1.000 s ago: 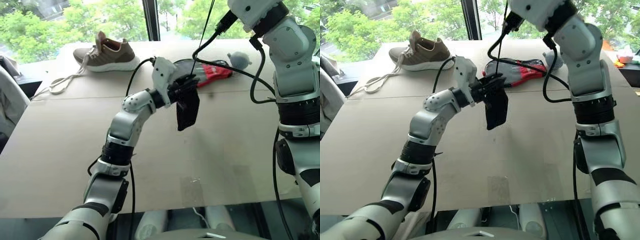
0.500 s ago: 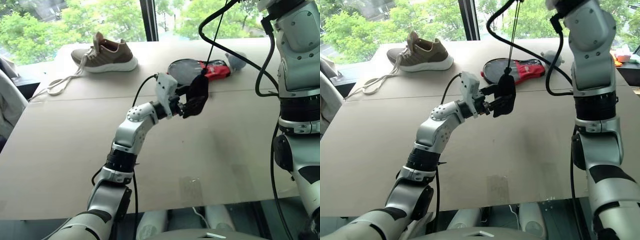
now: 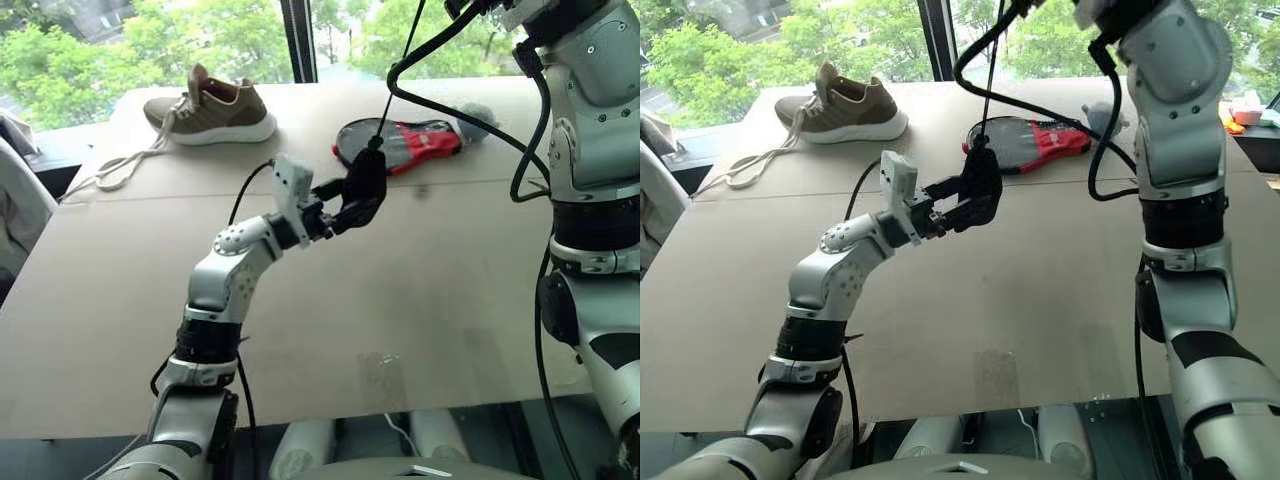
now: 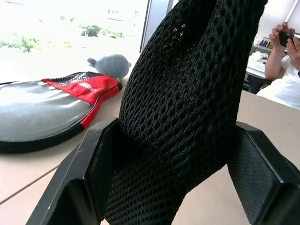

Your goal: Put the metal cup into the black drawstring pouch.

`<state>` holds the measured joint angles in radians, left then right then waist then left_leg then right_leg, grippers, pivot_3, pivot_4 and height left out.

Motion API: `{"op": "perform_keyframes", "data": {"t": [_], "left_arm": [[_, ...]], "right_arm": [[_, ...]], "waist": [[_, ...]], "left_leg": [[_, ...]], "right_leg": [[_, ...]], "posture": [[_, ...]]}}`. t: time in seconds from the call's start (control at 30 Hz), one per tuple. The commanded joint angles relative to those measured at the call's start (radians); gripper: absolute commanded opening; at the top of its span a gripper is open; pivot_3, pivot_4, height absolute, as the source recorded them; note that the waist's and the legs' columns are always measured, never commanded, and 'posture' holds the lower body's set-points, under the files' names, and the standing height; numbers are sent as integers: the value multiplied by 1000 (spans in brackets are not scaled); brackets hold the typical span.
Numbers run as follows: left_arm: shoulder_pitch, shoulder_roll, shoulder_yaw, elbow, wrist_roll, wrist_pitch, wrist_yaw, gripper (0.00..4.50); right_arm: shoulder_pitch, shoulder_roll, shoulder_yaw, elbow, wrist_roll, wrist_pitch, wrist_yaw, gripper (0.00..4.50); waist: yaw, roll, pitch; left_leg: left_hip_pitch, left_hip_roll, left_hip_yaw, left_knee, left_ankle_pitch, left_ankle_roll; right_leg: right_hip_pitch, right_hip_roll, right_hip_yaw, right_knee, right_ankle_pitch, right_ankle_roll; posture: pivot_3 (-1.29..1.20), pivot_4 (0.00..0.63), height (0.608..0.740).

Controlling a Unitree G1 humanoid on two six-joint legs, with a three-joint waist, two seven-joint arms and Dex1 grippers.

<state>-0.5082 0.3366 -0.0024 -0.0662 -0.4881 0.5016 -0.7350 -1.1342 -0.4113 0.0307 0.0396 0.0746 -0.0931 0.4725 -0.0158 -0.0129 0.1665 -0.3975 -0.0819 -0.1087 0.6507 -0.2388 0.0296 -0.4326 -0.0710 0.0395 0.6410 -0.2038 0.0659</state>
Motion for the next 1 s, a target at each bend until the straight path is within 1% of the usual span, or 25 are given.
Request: {"op": "perform_keyframes", "data": {"t": [0.03, 0.17, 0.3, 0.33, 0.4, 0.43, 0.47, 0.5, 0.53, 0.6, 0.7, 0.77, 0.87, 0.93, 0.97, 1.0], "left_arm": [[23, 22, 38, -84, -45, 27, 0, 3417], [65, 61, 51, -140, -67, 65, -1, 3417], [122, 111, 76, -201, -97, 98, -13, 3417], [134, 122, 86, -217, -110, 106, -14, 3437], [156, 145, 106, -248, -136, 125, -18, 3444], [166, 154, 116, -261, -145, 131, -19, 3444], [176, 162, 128, -273, -157, 137, -18, 3444], [187, 169, 142, -287, -176, 150, -16, 3444], [202, 180, 159, -304, -201, 163, -20, 3444], [251, 217, 196, -347, -267, 215, -37, 3444], [349, 292, 230, -410, -344, 287, -73, 3444], [451, 359, 245, -427, -335, 300, -116, 3444], [561, 413, 259, -434, -307, 266, -153, 3444], [610, 409, 261, -406, -236, 191, -137, 3444], [623, 400, 264, -385, -209, 163, -123, 3444], [627, 378, 262, -345, -150, 108, -82, 3444]], "right_arm": [[61, 9, 16, -94, 95, 122, 78, 0], [168, 6, 37, -180, 168, 297, 132, 0], [288, -47, 47, -266, 194, 424, 182, 0], [313, -68, 45, -277, 191, 444, 194, 330], [369, -117, 36, -304, 219, 513, 234, 1266], [398, -147, 35, -318, 229, 536, 262, 1417], [427, -175, 33, -332, 244, 564, 286, 1749], [461, -208, 30, -348, 264, 599, 312, 2228], [507, -257, 33, -365, 275, 626, 354, 2433], [614, -359, 33, -377, 277, 635, 438, 3256], [740, -466, 15, -352, 269, 585, 526, 3256], [804, -490, -16, -276, 258, 509, 557, 3256], [843, -465, -61, -171, 275, 437, 570, 3256], [863, -419, -100, -101, 311, 363, 595, 3256], [874, -397, -119, -70, 329, 346, 605, 3256], [892, -374, -139, -31, 346, 329, 616, 3256]], "waist": [[-1, 0, 0], [0, 0, 0], [2, 0, 0], [2, 0, 0], [2, 0, 0], [5, 0, 0], [5, 0, 0], [5, 0, 0], [6, 0, 0], [8, 0, 0], [3, 0, 0], [-3, 0, 0], [-1, 0, 0], [3, 0, 0], [5, 0, 0], [7, 0, 0]], "left_leg": [[0, 0, 0, 0, 0, 0], [0, 0, 0, 0, 0, 0], [0, 0, 0, 0, 0, 0], [0, 0, -1, 0, 0, 0], [0, 0, 0, 0, 0, 0], [0, 0, -1, 0, 0, 0], [0, 0, -1, 0, -1, 1], [0, 0, -1, 0, -1, 1], [0, 0, -1, 0, -2, 3], [0, 0, -1, 0, -2, 3], [0, 0, -1, -1, -3, 5], [0, 1, 1, -1, -3, 5], [4, 4, 5, -1, -4, 6], [4, 5, 5, 0, -4, 6], [6, 6, 5, 0, -4, 6], [8, 7, 5, 0, -4, 6]], "right_leg": [[0, 0, 0, 0, 0, 0], [0, 0, 0, 0, 0, 0], [0, 0, 0, 0, 0, 0], [0, -1, 0, 0, 0, 0], [0, -1, 0, 0, 0, 0], [0, -1, 0, 0, 0, 0], [1, -1, -1, 0, 0, 0], [1, -1, -1, 0, 0, 0], [1, -1, -1, -1, 0, 0], [1, -1, -2, -1, 0, 0], [1, -1, -1, -2, 0, 0], [1, -1, 0, -2, 0, 0], [3, 0, 2, -3, 0, 0], [4, 0, 2, -3, 0, 0], [6, 0, 1, -4, -1, -1], [10, 0, 1, -6, -1, -3]], "posture": [[0, 150, 736], [0, 150, 736], [0, 150, 736], [0, 150, 736], [0, 150, 736], [0, 150, 736], [0, 150, 736], [0, 150, 736], [0, 150, 736], [0, 150, 736], [0, 150, 736], [0, 150, 736], [0, 150, 736], [0, 150, 736], [0, 150, 736], [0, 150, 736]]}}
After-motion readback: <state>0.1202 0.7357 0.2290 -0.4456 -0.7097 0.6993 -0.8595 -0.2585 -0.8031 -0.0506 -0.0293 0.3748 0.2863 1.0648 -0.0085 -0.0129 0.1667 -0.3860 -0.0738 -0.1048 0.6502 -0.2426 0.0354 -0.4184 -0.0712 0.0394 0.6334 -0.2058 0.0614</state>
